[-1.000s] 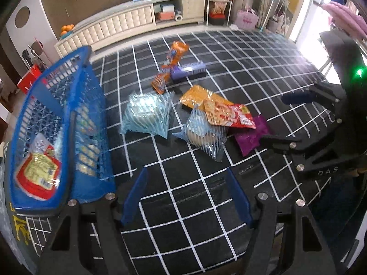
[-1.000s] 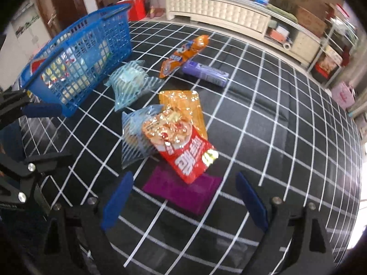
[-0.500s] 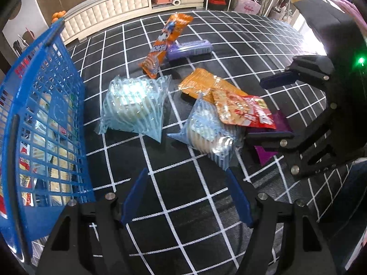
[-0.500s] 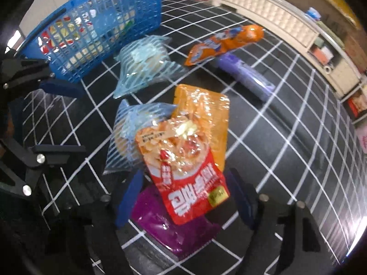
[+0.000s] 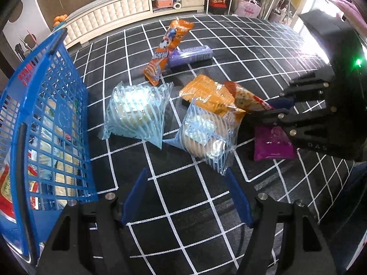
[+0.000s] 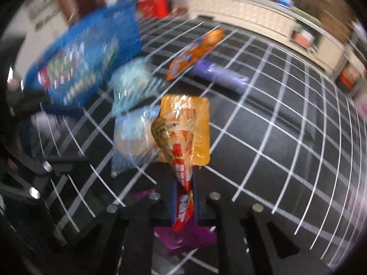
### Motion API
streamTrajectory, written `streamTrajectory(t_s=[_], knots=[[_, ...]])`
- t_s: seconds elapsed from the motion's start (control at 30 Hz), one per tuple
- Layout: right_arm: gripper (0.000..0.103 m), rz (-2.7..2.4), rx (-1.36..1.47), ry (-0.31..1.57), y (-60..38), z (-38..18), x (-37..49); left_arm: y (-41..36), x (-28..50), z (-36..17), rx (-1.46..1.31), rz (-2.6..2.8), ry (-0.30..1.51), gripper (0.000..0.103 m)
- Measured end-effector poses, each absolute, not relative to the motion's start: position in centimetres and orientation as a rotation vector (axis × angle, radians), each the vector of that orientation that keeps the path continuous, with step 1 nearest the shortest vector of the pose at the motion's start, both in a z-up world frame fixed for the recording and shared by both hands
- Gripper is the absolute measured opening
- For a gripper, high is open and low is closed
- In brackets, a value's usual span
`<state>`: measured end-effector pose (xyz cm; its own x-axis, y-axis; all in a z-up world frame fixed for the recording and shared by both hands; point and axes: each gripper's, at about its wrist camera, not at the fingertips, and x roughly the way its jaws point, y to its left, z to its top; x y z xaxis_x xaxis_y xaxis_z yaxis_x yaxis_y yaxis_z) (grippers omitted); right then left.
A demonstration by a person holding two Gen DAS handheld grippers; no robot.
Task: Organize snacks
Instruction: 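Lift the red snack bag with the right gripper while the left gripper approaches the clear round bag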
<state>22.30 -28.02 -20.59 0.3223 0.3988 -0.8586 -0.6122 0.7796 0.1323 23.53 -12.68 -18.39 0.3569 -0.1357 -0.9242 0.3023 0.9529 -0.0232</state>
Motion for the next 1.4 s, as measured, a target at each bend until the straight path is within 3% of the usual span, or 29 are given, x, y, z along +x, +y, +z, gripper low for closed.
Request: streamTrajectory(t_s=[0.43,1.0,1.4], knots=[[0.014,0.453,0.033,1.017,-31.0,-19.6,21.5,-12.8,24.9,-17.6,-0.043,-0.198,1.222,0.068],[0.014,0.437,-0.013,1.047,-30.7,-19.9,21.8,-14.2,30.0,-20.4,-0.226,0.013,1.280,0.068],[0.014,0.426,-0.012,1.064,-30.7,-20.2,21.8,-17.4,29.7,-21.9,-0.086,0.027,1.306,0.068]])
